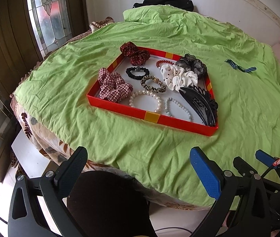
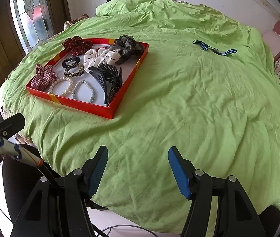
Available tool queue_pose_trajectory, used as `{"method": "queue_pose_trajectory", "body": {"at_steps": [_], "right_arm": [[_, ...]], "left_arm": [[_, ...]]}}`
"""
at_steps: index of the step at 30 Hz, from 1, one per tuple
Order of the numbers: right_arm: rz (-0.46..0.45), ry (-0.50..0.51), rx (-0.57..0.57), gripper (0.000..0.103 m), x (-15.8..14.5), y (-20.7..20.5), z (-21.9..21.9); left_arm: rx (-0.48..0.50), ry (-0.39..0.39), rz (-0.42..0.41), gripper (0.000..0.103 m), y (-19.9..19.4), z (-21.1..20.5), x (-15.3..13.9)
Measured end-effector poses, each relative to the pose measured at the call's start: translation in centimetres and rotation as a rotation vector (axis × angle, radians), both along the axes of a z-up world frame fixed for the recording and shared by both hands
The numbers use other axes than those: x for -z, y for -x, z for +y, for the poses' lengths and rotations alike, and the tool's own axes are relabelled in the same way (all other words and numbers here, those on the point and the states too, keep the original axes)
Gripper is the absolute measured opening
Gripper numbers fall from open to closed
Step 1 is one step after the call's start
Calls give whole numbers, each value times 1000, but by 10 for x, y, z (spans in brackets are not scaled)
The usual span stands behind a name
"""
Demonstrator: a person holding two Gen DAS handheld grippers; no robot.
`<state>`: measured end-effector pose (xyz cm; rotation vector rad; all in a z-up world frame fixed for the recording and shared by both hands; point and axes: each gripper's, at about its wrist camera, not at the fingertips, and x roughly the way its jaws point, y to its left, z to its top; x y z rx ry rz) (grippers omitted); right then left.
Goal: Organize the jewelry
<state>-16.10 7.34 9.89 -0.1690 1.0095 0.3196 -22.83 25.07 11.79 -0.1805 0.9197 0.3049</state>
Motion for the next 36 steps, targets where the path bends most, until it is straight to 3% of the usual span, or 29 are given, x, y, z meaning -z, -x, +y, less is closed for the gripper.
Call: {"method": "queue_pose_trajectory", "body": {"at_steps": [14, 23, 36], "right_arm": [[-20, 38, 22, 75, -8, -11, 17], [12, 67, 41, 75, 0, -10, 24], [-81, 112, 1, 76, -13, 7, 42]], "left_arm": [[25, 41, 12, 103, -2, 9, 9], [7, 69, 24, 103, -4, 24, 18], [-27, 75, 29, 103, -1, 38, 21]]}}
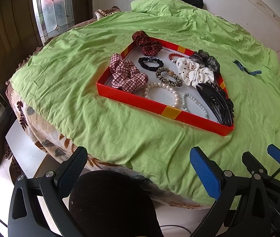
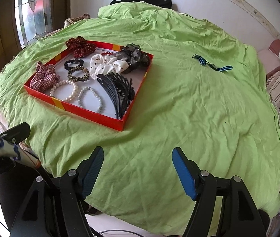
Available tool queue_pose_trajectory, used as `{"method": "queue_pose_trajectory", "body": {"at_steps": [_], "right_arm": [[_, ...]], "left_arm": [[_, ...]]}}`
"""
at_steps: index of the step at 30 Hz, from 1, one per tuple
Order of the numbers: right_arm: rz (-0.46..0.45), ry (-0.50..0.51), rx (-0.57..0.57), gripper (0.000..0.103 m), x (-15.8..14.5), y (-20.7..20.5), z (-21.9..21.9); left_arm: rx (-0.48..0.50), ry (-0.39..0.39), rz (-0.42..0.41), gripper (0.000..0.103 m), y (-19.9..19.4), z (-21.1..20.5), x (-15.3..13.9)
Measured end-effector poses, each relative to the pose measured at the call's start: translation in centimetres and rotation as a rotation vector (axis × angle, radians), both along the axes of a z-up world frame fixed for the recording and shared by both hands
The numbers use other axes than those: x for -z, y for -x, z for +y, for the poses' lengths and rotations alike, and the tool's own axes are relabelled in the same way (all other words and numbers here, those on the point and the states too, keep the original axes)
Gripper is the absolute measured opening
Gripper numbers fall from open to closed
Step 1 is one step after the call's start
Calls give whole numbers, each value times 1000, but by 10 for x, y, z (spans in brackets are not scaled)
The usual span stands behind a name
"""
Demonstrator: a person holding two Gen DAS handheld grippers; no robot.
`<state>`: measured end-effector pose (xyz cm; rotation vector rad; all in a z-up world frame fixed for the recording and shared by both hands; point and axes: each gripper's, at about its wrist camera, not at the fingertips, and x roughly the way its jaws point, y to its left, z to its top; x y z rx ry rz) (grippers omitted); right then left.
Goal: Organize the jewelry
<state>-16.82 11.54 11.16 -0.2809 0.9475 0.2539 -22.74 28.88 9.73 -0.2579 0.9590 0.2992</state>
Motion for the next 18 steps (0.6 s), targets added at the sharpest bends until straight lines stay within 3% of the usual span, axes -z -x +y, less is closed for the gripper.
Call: {"method": "queue_pose_trajectory", "body": {"at_steps": [18], "right_arm": [[30, -127, -47, 77, -4, 5, -24]], "left_arm": [[-2, -83, 6, 103, -4, -30, -26]]}}
